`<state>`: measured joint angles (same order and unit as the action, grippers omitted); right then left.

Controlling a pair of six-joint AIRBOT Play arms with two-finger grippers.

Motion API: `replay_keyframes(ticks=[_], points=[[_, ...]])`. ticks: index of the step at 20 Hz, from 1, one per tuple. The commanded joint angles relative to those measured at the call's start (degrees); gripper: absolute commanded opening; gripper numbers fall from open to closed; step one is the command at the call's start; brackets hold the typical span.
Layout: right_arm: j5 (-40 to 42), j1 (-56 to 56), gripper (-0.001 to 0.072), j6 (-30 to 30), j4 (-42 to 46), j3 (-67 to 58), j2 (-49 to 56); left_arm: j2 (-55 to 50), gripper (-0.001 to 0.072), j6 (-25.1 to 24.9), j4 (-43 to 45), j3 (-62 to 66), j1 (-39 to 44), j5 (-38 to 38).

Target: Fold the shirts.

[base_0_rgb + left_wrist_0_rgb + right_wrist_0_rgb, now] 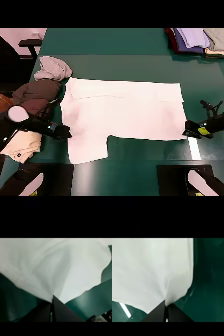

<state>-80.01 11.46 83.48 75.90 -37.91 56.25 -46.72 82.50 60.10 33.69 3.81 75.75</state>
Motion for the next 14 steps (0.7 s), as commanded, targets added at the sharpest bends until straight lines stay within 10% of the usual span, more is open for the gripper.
replay_keyframes(ticks=[1, 7, 14], points=[[-12.1, -3.5, 0.0013, 3.5, 9.9, -2.6, -8.0, 9.4, 0.0022, 4.5, 1.1, 0.4, 0.0, 9.2], [-10.2, -8.9, 0.0012, 6.7, 11.1, -13.1, -9.0, 7.8, 0.0021, 4.2, 1.8, 7.3, 0.0, -1.4], [1.1, -11.1, 0.0013, 7.3, 7.3, -31.2, 17.7, -24.4, 0.0024, -3.3, 2.1, 28.0, 0.0, -17.5]])
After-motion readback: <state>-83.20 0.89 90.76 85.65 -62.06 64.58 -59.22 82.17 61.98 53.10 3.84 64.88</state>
